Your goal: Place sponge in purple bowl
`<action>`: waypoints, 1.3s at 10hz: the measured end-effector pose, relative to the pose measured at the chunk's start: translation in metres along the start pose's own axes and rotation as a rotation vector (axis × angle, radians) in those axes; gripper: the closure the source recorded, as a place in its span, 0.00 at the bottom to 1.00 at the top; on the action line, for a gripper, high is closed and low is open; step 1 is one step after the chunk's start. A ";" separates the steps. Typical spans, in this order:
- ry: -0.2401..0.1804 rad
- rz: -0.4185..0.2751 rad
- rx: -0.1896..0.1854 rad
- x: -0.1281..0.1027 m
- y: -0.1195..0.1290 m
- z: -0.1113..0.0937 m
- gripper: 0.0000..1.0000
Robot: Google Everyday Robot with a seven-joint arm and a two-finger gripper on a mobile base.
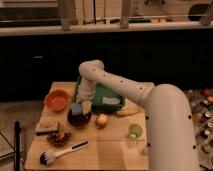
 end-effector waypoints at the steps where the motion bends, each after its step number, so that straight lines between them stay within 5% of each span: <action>1: -0.002 -0.002 -0.002 0.000 0.000 0.001 0.63; 6: -0.007 -0.006 -0.001 0.000 0.000 0.001 0.21; 13: -0.005 -0.001 -0.001 0.001 0.001 0.001 0.20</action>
